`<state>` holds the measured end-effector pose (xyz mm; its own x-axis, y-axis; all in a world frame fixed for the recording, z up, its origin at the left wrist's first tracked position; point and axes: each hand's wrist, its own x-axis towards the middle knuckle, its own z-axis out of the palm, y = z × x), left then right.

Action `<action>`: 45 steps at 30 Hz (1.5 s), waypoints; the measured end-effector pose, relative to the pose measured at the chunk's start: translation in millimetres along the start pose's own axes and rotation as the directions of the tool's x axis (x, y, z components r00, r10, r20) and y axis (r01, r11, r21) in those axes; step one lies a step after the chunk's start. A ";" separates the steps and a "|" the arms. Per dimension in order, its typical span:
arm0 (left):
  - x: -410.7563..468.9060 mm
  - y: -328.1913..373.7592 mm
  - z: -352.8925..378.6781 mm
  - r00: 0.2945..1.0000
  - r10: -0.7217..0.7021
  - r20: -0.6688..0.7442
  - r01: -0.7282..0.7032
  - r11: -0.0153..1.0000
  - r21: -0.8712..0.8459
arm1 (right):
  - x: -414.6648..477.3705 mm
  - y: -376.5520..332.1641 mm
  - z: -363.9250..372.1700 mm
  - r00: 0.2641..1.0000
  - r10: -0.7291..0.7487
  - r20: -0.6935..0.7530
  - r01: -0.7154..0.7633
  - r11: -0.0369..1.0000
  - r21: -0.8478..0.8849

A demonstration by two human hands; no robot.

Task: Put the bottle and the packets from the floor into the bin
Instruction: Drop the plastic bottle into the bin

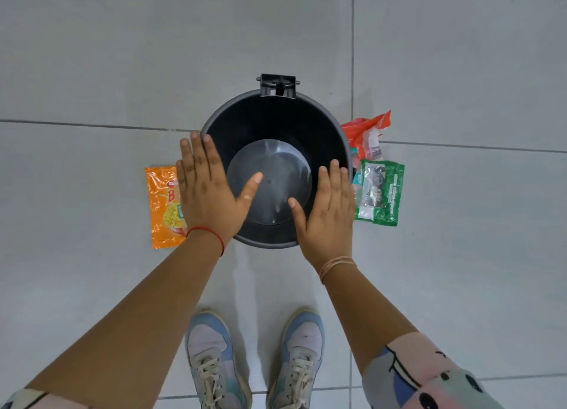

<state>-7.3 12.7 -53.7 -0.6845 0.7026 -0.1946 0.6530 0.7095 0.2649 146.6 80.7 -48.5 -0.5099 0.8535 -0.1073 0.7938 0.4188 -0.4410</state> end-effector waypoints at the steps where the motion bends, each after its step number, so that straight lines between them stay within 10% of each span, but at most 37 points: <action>1: -1.6 -0.3 0.1 1.000 0.000 -0.001 0.000 1.000 0.020 | -0.6 -0.3 -0.8 1.000 0.000 0.000 0.000 1.000 0.030; 6: -2.2 3.3 -0.1 1.000 -0.007 0.013 0.006 0.996 0.084 | 13.9 13.3 -12.5 0.972 0.043 -0.230 -0.003 0.985 0.172; 10: -2.8 5.6 -2.2 1.000 0.000 0.004 -0.001 0.996 0.089 | 40.4 49.4 -11.0 0.835 0.371 -0.405 -0.264 0.918 0.296; 19: -2.6 0.5 9.0 0.996 0.033 -0.081 -0.028 0.998 0.059 | 77.9 114.5 45.9 0.748 0.648 0.147 -0.663 0.742 0.104; 27: -0.8 -1.4 12.0 0.992 0.045 -0.122 -0.044 0.999 0.011 | 76.7 126.2 65.6 0.676 0.735 0.050 -0.730 0.660 0.178; 32: -1.2 1.6 6.4 0.990 0.019 -0.137 -0.035 0.993 -0.111 | 55.7 72.2 -8.4 0.660 0.691 -0.293 -0.387 0.648 0.657; 35: -2.2 1.9 0.7 0.992 0.019 -0.128 -0.044 0.980 -0.194 | 38.8 19.3 -61.6 0.835 0.371 -0.406 -0.121 0.844 0.522; 39: -3.0 -2.1 -4.3 0.996 -0.004 -0.085 -0.012 0.984 -0.178 | 51.2 -24.1 -54.3 0.998 -0.004 0.065 -0.004 0.993 0.122; 45: 0.4 -5.9 -2.5 0.999 0.024 -0.024 -0.023 0.999 0.036 | 93.8 -21.5 40.5 0.802 0.297 0.519 -0.129 0.933 -0.335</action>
<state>-12.3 8.6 -53.0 -0.6763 0.7177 -0.1659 0.6796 0.6948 0.2355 68.2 139.2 -85.2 -0.3448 0.6479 -0.6792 0.9177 0.3848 -0.0988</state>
